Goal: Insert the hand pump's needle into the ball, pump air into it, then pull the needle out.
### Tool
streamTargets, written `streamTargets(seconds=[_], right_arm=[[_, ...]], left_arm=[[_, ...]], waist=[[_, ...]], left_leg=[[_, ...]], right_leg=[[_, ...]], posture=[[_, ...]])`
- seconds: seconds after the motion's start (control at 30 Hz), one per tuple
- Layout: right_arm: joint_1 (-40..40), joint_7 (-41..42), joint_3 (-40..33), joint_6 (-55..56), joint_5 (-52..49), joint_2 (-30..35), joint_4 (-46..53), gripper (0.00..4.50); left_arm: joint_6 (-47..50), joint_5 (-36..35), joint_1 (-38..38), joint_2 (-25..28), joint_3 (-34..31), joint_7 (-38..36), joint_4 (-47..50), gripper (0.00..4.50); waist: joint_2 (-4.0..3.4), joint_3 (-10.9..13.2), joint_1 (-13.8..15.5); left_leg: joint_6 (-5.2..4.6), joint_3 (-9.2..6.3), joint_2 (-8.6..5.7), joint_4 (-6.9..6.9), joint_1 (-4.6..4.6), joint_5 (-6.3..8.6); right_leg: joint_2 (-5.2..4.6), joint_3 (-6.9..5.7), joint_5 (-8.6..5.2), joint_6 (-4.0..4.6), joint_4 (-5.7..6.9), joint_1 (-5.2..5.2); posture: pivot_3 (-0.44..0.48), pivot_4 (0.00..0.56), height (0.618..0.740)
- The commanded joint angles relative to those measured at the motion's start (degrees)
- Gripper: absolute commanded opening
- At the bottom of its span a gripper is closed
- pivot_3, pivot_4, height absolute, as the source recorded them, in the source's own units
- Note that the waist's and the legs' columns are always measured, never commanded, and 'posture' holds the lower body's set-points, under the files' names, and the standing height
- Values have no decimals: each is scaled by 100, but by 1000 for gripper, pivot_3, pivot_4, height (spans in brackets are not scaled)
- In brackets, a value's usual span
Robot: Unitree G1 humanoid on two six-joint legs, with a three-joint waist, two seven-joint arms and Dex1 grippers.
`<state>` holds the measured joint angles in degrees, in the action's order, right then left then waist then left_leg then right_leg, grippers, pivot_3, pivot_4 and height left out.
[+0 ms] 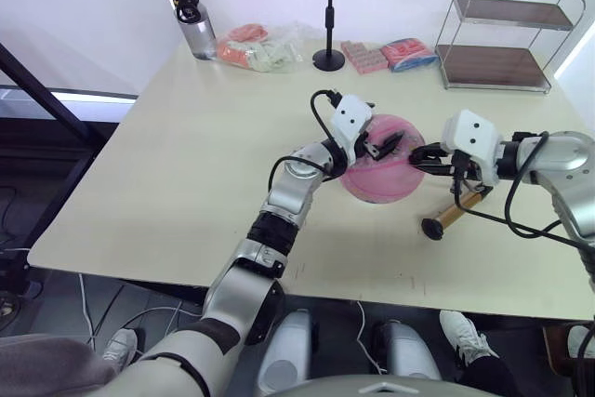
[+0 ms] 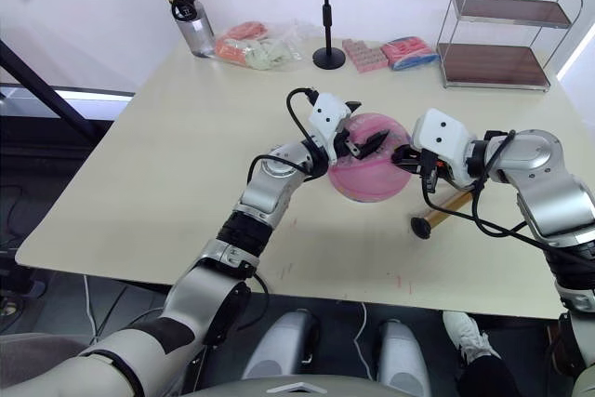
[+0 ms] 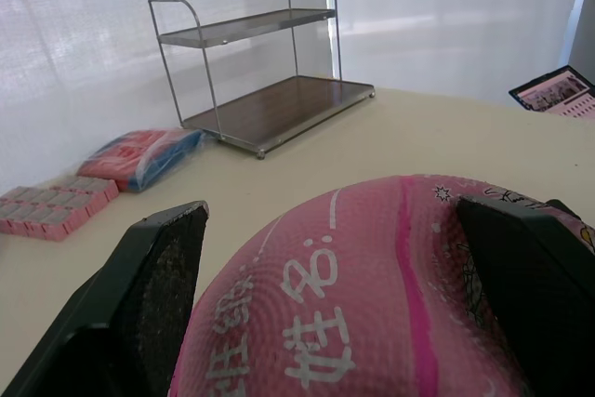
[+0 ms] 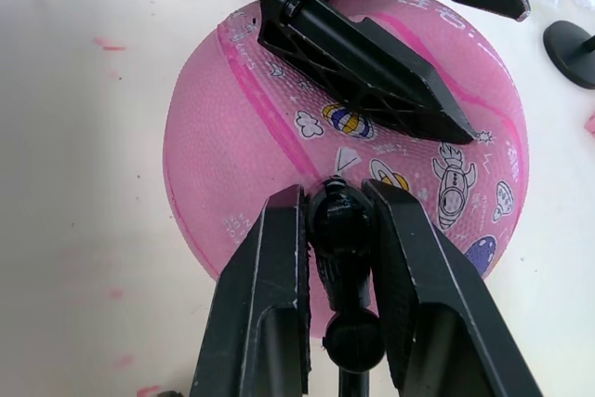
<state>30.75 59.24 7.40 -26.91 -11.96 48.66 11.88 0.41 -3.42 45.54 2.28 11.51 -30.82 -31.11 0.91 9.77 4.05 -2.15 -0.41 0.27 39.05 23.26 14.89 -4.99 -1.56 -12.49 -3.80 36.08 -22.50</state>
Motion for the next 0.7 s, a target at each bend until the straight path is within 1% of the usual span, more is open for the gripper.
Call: streamTargets(seconds=[0.03, 0.17, 0.53, 0.7], right_arm=[[73, 109, -694, 103, -261, 304, 436, 374], [22, 133, -786, 131, -342, 443, 463, 374], [-199, 139, -1082, 195, -588, 822, 466, 374], [-335, 105, -1256, 210, -732, 804, 485, 374]], left_arm=[[357, 432, -444, 135, 171, 215, -922, 4500], [343, 428, -455, 115, 178, 272, -970, 4500], [273, 429, -462, 101, 222, 304, -1035, 4500], [226, 426, -468, 118, 230, 308, -1078, 4500]], waist=[[-9, -5, 1], [-12, -7, 20], [-13, -7, 48], [-18, -78, -50]], left_leg=[[0, -14, 0, 10, 16, 0], [0, -39, -10, 23, 47, -1], [0, -50, -13, 23, 50, -1], [0, -47, -9, 23, 32, -1]], right_leg=[[0, -16, 1, -1, -4, -4], [-6, -43, 5, -8, -21, -7], [-8, -52, 6, -10, -23, -6], [-6, -49, 6, -10, -22, 6]], posture=[[0, 150, 740], [0, 150, 740], [0, 150, 740], [0, 150, 740]])
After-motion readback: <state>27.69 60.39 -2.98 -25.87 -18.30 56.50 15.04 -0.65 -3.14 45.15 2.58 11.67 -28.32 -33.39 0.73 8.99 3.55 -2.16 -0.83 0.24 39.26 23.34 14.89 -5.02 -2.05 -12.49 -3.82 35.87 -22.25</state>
